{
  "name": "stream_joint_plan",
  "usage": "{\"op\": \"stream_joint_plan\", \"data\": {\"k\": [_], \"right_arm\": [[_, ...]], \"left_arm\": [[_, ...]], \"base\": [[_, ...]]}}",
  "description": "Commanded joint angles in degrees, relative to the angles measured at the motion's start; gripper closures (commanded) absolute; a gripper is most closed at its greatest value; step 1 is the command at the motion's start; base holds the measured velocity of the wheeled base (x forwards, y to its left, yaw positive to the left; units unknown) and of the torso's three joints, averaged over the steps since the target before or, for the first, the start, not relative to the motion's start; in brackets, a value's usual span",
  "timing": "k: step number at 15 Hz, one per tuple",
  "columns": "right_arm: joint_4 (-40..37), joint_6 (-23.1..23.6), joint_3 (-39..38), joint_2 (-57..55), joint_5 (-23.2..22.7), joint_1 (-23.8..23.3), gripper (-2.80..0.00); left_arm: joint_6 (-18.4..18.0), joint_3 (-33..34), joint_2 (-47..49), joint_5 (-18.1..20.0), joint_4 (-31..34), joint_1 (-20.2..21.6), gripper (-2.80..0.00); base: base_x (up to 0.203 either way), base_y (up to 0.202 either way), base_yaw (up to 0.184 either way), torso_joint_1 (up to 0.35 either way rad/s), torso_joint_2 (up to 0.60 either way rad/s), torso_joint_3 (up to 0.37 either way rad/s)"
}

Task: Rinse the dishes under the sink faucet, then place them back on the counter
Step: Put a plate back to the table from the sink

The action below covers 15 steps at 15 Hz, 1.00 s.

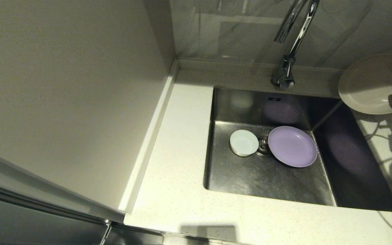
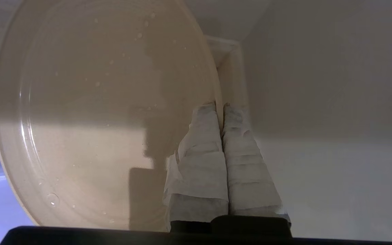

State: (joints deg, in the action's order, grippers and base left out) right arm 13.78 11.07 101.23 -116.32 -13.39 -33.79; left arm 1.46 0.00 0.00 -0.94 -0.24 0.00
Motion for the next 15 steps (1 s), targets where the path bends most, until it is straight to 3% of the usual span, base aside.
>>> {"op": "stream_joint_plan", "data": {"k": [1, 14, 15], "right_arm": [[0.1, 1.5, 3.4, -3.8, -0.1, -0.6, 0.0], [-0.2, 4.1, 10.7, -11.3, 0.0, -0.4, 0.0], [-0.6, 4.1, 12.2, -12.6, 0.0, -0.4, -0.68]], "left_arm": [[0.0, 0.0, -0.2, 0.0, 0.0, -0.1, 0.0], [0.0, 0.0, -0.2, 0.0, 0.0, -0.1, 0.0], [0.0, 0.0, -0.2, 0.0, 0.0, 0.0, 0.0]], "base": [[0.0, 0.0, 0.0, 0.0, 0.0, 0.0], [0.0, 0.0, 0.0, 0.0, 0.0, 0.0], [0.0, 0.0, 0.0, 0.0, 0.0, 0.0]]}}
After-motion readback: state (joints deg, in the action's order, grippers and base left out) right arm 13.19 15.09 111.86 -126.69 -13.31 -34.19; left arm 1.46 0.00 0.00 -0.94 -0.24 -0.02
